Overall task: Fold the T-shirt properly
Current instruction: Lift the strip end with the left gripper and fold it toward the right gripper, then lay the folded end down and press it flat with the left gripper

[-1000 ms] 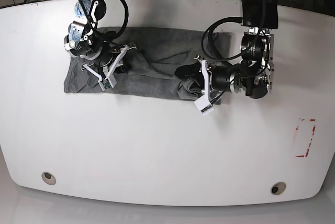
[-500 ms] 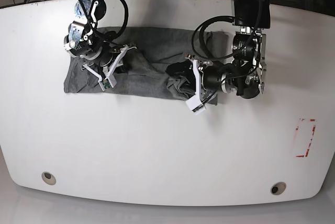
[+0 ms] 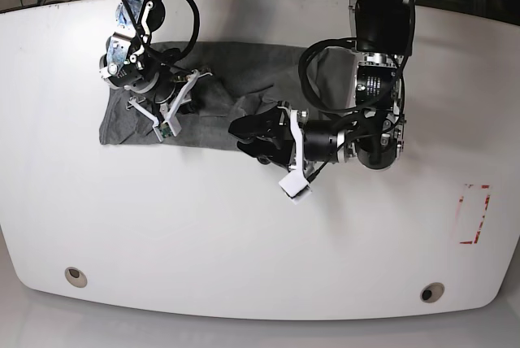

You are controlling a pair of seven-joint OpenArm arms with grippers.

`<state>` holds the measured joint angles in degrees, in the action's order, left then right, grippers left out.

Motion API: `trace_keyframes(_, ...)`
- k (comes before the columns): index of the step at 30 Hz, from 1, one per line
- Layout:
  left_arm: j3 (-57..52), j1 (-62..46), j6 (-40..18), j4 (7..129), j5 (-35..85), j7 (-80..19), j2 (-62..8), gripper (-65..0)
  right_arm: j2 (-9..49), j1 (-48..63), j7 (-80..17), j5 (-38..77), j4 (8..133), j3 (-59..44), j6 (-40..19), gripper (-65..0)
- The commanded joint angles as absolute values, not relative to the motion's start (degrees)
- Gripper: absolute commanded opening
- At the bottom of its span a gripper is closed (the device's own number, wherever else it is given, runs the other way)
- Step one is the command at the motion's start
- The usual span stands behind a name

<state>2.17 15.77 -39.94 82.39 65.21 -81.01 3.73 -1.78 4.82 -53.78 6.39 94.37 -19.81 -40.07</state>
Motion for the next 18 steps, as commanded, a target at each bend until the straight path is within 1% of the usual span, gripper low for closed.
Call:
trace_keyframes(1, 0.4, 17.5, -40.0, 83.2, 66.5, -80.0, 1.5, -39.6, -1.7, 4.4, -54.3, 6.2, 94.7, -19.7, -40.0, -54.9)
trace_keyframes(6, -5.1, 16.7, -40.0, 82.9, 66.5, -80.0, -3.9, -39.6, -1.7, 4.4, -54.3, 6.2, 94.7, -19.7, -40.0, -54.9)
trace_keyframes(12, -8.6, 14.4, -40.0, 80.9, 66.8, -80.0, -11.0, -39.9, -1.7, 4.4, -54.3, 6.2, 94.7, -19.7, -40.0, -54.9)
trace_keyframes(16, -9.3, 13.1, -40.0, 81.1, 66.6, -80.0, -13.7, -40.3, -1.7, 4.4, -54.3, 6.2, 94.7, -19.7, -40.0, -54.9)
trace_keyframes(18, -9.3, 12.4, -40.0, 81.2, 66.6, -80.0, -14.2, -42.4, -1.7, 4.4, -54.3, 6.2, 94.7, -19.7, -40.0, -54.9)
